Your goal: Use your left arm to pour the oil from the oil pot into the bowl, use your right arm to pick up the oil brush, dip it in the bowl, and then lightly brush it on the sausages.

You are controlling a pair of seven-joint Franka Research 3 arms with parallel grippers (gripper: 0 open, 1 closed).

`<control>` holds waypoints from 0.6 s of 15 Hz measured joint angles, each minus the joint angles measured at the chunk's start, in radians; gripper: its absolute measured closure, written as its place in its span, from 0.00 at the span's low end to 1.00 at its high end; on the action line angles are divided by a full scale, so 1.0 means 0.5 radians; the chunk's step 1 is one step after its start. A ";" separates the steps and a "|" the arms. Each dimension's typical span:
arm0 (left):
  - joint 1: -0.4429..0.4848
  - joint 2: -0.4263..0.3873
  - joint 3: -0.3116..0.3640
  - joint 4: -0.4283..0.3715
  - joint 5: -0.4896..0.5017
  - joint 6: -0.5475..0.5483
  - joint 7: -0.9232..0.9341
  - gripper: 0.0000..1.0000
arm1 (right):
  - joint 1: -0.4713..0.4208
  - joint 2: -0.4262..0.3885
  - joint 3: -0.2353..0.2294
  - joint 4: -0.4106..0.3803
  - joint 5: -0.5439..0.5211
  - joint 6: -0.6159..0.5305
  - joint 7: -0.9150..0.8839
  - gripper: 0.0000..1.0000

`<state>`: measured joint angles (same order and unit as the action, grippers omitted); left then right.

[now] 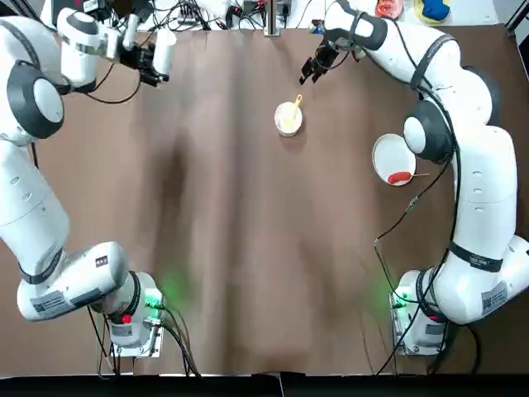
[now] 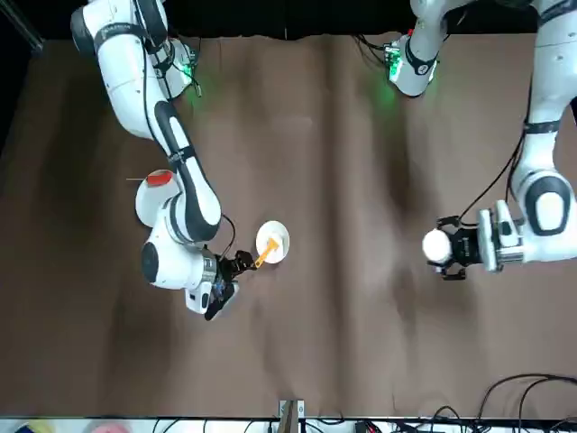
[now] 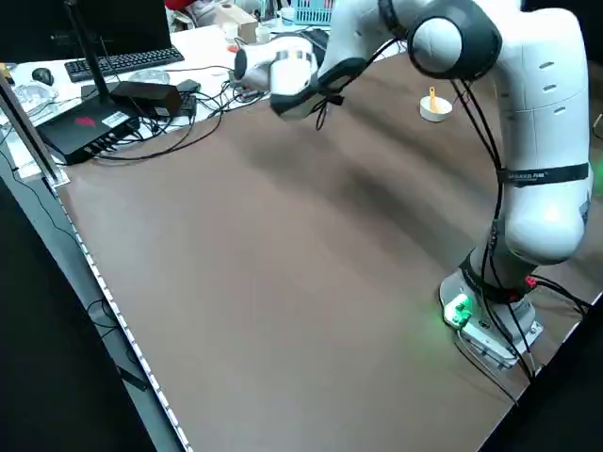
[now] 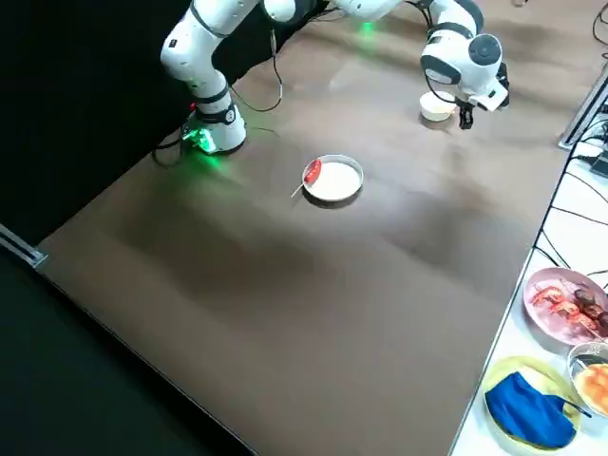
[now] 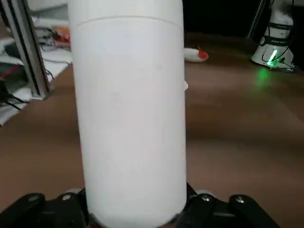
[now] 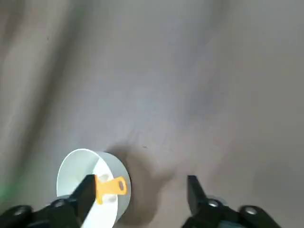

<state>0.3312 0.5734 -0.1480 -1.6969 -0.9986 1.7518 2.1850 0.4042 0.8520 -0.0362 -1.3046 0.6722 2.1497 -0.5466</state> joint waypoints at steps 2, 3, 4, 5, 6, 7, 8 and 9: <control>0.134 0.049 -0.002 0.013 -0.097 -0.146 0.162 0.44 | 0.009 0.003 0.000 0.000 0.001 -0.001 -0.061 0.30; 0.202 0.085 -0.001 0.015 -0.144 -0.243 0.202 0.44 | 0.013 0.004 0.000 0.000 0.001 -0.004 -0.098 0.31; 0.279 0.137 -0.001 0.016 -0.185 -0.335 0.233 0.44 | 0.017 0.007 0.000 -0.001 0.002 -0.007 -0.134 0.33; 0.352 0.204 -0.001 0.030 -0.214 -0.410 0.294 0.44 | 0.021 0.012 0.001 -0.001 0.002 -0.008 -0.159 0.33; 0.417 0.276 -0.001 0.059 -0.230 -0.487 0.361 0.44 | 0.027 0.017 0.001 -0.001 0.002 -0.009 -0.177 0.33; 0.466 0.346 -0.001 0.093 -0.237 -0.551 0.414 0.44 | 0.037 0.024 0.003 -0.001 0.002 -0.009 -0.187 0.33; 0.498 0.405 -0.003 0.120 -0.240 -0.588 0.459 0.44 | 0.050 0.031 0.003 -0.001 0.002 -0.009 -0.192 0.33; 0.515 0.453 -0.003 0.143 -0.243 -0.604 0.492 0.44 | 0.062 0.039 0.003 -0.001 0.002 -0.009 -0.195 0.36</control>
<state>0.5889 0.7997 -0.1496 -1.6254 -1.1199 1.4497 2.4311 0.4351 0.8714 -0.0345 -1.3053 0.6733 2.1452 -0.6441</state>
